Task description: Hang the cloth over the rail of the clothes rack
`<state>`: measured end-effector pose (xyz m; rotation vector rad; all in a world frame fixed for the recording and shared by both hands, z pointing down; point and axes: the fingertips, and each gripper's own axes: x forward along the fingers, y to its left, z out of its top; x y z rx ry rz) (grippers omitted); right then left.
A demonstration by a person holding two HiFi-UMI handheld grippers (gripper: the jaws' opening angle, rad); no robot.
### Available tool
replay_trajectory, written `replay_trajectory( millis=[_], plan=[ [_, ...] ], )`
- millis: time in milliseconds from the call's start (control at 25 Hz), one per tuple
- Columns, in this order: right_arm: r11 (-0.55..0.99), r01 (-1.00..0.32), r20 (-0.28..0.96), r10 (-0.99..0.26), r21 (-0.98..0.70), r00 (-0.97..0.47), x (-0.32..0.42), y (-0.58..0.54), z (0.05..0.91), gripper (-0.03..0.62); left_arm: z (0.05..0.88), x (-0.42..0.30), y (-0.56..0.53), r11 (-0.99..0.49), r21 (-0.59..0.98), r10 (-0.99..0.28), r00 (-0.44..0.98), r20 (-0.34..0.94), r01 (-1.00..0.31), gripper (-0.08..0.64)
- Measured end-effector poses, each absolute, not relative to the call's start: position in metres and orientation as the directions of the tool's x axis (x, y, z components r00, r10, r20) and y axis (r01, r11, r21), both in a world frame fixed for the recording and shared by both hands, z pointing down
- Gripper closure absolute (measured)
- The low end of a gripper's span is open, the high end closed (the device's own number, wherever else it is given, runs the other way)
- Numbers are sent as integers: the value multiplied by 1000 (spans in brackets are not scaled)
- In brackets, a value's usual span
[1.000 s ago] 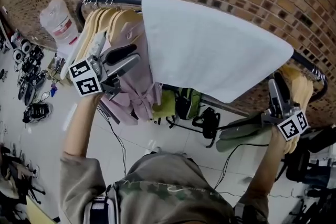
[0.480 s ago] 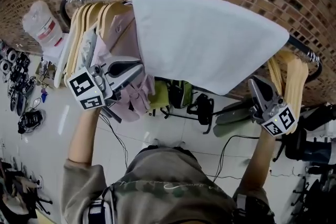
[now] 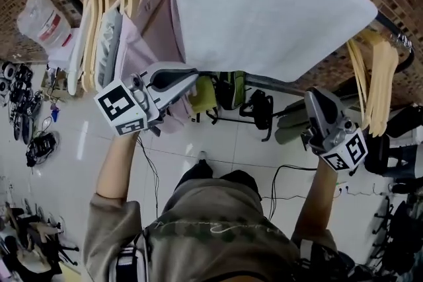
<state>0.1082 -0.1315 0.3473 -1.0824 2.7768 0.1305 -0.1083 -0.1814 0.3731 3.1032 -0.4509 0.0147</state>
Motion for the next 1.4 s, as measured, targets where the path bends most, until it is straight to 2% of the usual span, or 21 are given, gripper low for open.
replay_trajectory(
  millis=[600, 760, 960, 1200, 1400],
  plan=[
    [776, -631, -148, -624, -1, -767, 97, 22, 390, 582, 389, -78, -11, -893, 56, -449, 893, -34, -447, 554],
    [758, -651, -170, -646, -33, -744, 91, 53, 394, 582, 392, -82, 21, -862, 43, -507, 861, -41, -505, 554],
    [746, -665, -156, -655, 20, -740, 74, 72, 385, 583, 379, -88, 43, -878, 91, -478, 872, -110, -470, 554],
    [730, -682, -170, -667, 42, -725, 61, 90, 375, 583, 371, -86, 61, -911, 67, -413, 902, -127, -408, 555],
    [699, -715, -171, -707, -20, -687, 59, 87, 390, 583, 381, -98, 63, -903, 71, -430, 898, -99, -424, 554]
  ],
)
